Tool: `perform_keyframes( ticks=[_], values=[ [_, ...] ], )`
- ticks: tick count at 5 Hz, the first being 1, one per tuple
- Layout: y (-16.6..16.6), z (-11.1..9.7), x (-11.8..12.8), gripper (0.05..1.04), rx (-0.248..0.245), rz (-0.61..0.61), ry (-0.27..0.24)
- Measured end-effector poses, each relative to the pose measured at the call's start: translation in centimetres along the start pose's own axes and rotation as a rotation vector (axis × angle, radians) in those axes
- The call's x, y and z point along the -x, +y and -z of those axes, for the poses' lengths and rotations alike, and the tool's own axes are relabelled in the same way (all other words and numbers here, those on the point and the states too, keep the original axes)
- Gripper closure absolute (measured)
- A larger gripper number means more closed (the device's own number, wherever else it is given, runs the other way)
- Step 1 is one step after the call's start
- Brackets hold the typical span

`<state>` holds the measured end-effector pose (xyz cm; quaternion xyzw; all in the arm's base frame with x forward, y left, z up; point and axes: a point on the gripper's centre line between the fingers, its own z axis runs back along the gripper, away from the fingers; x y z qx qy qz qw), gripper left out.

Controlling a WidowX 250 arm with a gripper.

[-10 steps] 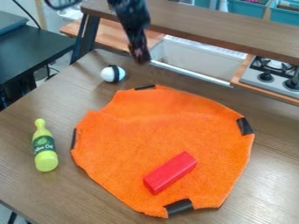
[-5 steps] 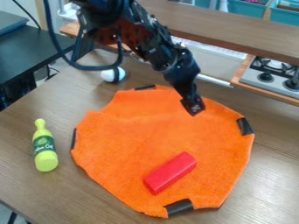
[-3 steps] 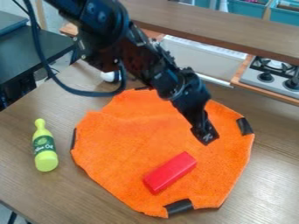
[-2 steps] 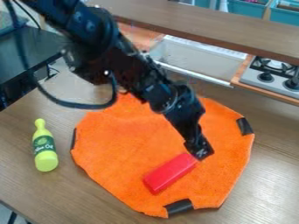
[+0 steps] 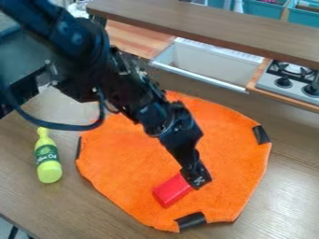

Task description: Move the object from the right to the left

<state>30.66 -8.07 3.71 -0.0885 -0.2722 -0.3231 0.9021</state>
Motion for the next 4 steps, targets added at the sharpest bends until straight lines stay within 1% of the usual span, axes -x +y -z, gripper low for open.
perform_keyframes(
  ticks=[1, 2, 3, 4],
  values=[
    [0.0, -0.3, 0.8, 0.084, -0.062, -0.027, 0.030],
    [0.4, -0.9, 1.1, 0.084, -0.122, -0.039, 0.039],
    [0.7, -0.9, 1.3, 0.084, -0.145, -0.049, 0.041],
    [1.1, -0.4, 1.6, 0.084, -0.148, -0.057, 0.033]
  ],
)
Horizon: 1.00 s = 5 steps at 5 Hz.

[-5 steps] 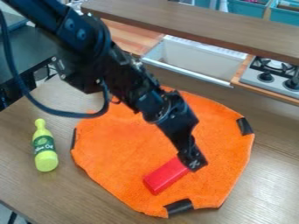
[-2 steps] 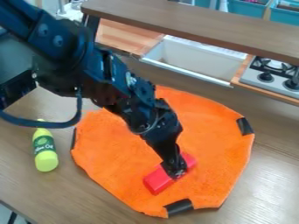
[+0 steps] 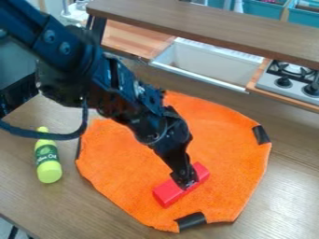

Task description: Move the object from the right to the left

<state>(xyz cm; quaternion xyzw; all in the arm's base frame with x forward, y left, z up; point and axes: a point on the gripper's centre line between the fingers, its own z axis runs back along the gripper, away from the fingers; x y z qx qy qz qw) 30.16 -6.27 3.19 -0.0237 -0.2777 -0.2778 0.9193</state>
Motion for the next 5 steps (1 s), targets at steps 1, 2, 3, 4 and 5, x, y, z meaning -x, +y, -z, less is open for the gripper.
perform_keyframes(
  ticks=[1, 2, 3, 4, 5],
  values=[
    [0.1, 1.2, 0.6, 0.084, 0.019, -0.012, 0.010],
    [0.3, 2.4, 0.6, 0.084, 0.025, -0.027, 0.034],
    [0.3, 3.2, 0.6, 0.084, 0.039, -0.040, 0.043],
    [0.2, 3.7, 0.5, 0.112, 0.050, -0.036, 0.037],
    [0.1, 4.0, 0.3, 0.416, 0.053, -0.026, 0.015]
  ],
)
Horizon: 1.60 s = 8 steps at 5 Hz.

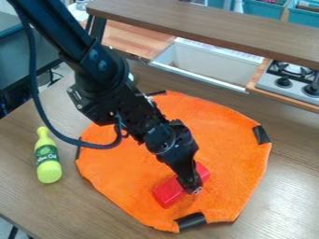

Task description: Move the object from the right to the left

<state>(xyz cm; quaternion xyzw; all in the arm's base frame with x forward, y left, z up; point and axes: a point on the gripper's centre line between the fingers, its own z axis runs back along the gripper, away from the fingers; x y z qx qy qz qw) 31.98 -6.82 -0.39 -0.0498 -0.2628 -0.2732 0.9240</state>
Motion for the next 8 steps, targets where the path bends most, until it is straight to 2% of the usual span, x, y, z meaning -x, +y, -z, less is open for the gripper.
perform_keyframes(
  ticks=[1, 3, 4, 5, 6, 7, 8],
  values=[
    [0.1, 0.0, -0.1, 0.561, -0.008, 0.000, -0.004],
    [0.1, 0.0, -0.1, 0.561, -0.009, 0.004, -0.005],
    [-0.2, -0.3, -1.0, 0.561, 0.016, 0.026, -0.049],
    [-0.1, -2.0, -4.0, 0.561, 0.018, 0.018, -0.176],
    [0.6, -3.4, -5.4, 0.561, 0.013, -0.021, -0.258],
    [2.2, -4.1, -3.9, 0.561, 0.033, -0.094, -0.284],
    [1.8, -4.3, -1.5, 0.561, 0.090, -0.152, -0.277]
  ],
)
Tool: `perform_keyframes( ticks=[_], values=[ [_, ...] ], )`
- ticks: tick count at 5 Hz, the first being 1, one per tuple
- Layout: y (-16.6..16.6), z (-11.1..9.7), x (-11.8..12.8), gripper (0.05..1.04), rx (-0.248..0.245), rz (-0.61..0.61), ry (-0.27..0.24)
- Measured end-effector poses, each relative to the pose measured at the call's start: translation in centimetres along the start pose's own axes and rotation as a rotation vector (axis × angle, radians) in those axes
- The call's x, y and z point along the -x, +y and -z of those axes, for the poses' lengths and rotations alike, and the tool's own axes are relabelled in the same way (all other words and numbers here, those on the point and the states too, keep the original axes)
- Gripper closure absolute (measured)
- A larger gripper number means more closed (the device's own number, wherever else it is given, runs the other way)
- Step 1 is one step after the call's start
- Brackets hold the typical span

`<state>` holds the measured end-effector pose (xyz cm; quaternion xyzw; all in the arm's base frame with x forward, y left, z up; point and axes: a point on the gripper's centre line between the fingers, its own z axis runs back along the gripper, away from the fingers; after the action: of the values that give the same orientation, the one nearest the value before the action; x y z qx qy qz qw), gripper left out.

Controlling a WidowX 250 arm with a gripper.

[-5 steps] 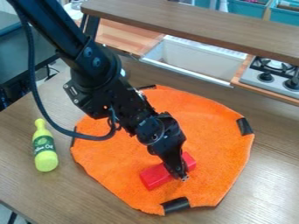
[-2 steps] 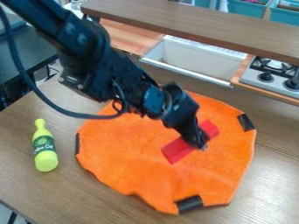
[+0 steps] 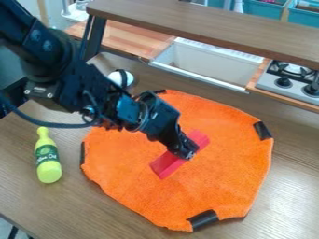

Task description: Move the object from the right to the left

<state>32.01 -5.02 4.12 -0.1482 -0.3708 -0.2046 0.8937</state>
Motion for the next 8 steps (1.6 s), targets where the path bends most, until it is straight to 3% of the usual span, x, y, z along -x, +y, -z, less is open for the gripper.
perform_keyframes(
  ticks=[2, 3, 5, 6, 8],
  values=[
    [2.5, -4.9, 2.3, 0.561, -0.021, -0.017, -0.023],
    [4.7, -7.1, 2.7, 0.561, -0.053, -0.040, -0.062],
    [9.5, -8.0, 2.2, 0.561, -0.118, -0.092, -0.073],
    [12.1, -8.6, 1.6, 0.561, -0.181, -0.132, -0.089],
    [15.2, -9.1, 1.9, 0.561, -0.257, -0.191, -0.082]
  ],
)
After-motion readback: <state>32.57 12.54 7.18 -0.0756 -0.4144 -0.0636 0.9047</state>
